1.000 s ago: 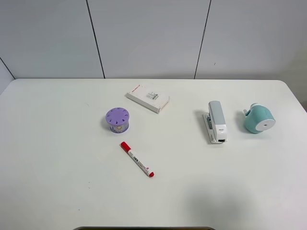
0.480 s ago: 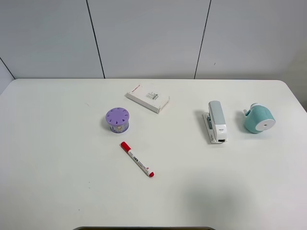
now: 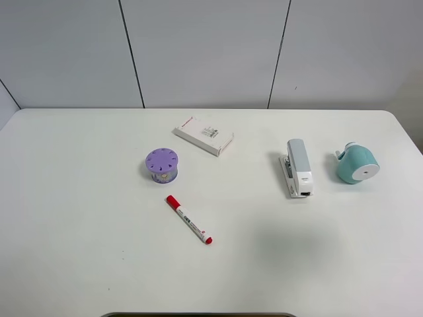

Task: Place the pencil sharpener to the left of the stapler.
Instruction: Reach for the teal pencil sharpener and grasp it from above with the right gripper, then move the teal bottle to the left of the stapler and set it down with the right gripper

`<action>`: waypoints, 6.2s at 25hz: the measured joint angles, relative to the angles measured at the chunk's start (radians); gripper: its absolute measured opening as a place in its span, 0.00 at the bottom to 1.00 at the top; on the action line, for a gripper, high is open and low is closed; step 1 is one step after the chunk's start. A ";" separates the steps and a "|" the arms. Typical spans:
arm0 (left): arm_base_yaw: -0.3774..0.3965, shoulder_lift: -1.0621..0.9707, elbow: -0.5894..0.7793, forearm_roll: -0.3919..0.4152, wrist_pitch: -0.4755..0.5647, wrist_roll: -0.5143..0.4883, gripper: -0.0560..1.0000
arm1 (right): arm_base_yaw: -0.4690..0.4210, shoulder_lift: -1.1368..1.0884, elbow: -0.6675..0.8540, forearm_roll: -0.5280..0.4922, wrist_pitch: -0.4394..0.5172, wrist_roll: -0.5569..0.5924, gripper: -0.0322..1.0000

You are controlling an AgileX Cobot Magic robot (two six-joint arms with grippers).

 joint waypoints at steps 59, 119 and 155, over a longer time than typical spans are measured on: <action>0.000 0.000 0.000 0.000 0.000 0.000 0.96 | -0.150 1.291 -0.406 0.136 -0.349 -0.234 0.90; 0.000 0.000 0.000 0.000 0.000 0.000 0.96 | -0.139 1.514 -0.416 0.136 -0.481 -0.247 0.69; 0.000 0.000 0.000 0.000 0.000 0.000 0.96 | -0.081 1.240 -0.454 0.192 -0.317 -0.201 0.69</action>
